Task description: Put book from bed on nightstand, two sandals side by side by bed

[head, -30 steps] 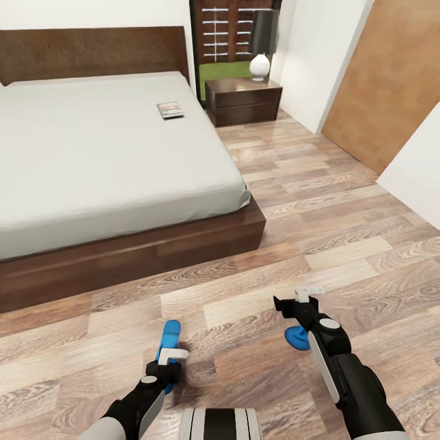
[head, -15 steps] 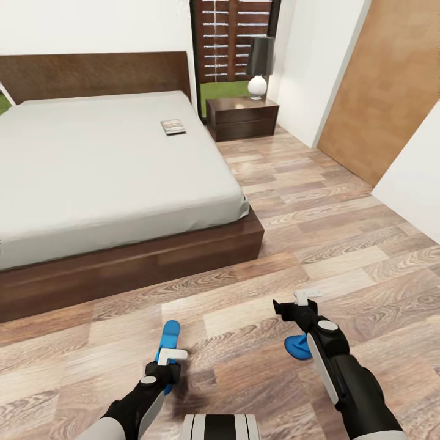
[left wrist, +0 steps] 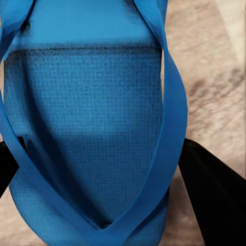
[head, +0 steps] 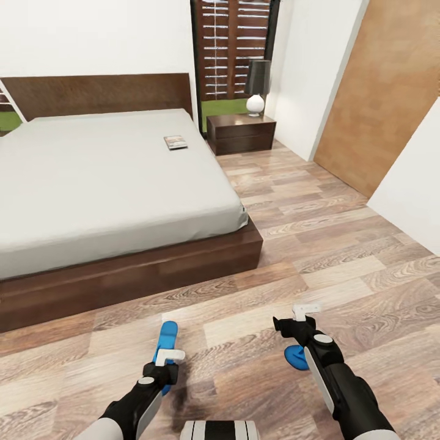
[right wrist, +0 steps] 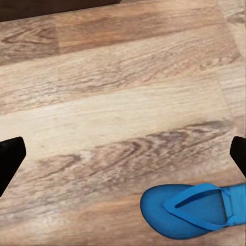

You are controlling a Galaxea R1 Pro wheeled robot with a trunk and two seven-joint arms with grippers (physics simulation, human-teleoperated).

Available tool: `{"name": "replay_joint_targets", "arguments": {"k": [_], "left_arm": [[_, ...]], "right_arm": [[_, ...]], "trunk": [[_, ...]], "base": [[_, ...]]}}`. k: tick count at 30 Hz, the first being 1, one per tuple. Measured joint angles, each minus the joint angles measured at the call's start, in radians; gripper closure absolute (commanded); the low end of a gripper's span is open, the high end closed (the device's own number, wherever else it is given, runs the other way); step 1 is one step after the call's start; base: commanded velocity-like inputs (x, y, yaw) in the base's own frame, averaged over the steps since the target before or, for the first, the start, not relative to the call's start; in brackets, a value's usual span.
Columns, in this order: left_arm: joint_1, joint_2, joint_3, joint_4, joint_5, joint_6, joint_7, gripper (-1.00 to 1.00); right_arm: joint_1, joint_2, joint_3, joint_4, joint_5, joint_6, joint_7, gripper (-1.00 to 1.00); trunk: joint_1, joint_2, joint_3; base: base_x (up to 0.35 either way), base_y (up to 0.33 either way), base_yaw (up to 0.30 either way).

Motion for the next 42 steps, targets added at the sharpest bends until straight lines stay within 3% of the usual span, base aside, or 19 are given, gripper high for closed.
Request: {"name": "replay_joint_targets", "arguments": {"k": [5,7,15,24,42], "left_arm": [[0.001,0.018,0.002,0.0,0.003,-0.034,0.004,1.0],[0.001,0.036,0.003,-0.001,0.006,-0.053,0.015,1.0],[0.003,0.049,0.001,0.01,0.008,-0.073,0.025,1.0],[0.003,0.049,-0.001,0.075,0.005,-0.109,0.027,1.0],[0.003,0.05,-0.001,0.08,0.004,-0.112,0.027,1.0]], "right_arm": [[0.0,0.0,0.001,0.072,0.0,-0.059,-0.008,-1.0],[0.0,0.0,0.0,0.135,0.0,-0.118,-0.031,-1.0],[0.0,0.001,0.001,0.256,0.0,-0.256,-0.092,-1.0],[0.0,-0.003,-0.002,0.284,-0.001,-0.277,-0.115,-1.0],[0.0,-0.005,-0.002,0.31,-0.001,-0.278,-0.115,-1.0]], "trunk": [[-0.002,0.001,0.019],[-0.003,0.002,0.027],[-0.007,0.004,0.058],[-0.011,0.006,0.093],[-0.019,0.01,0.163]], "base": [[0.0,0.0,0.0],[0.0,0.0,0.0],[0.0,0.0,0.0],[0.0,0.0,0.0],[0.0,0.0,0.0]]}}
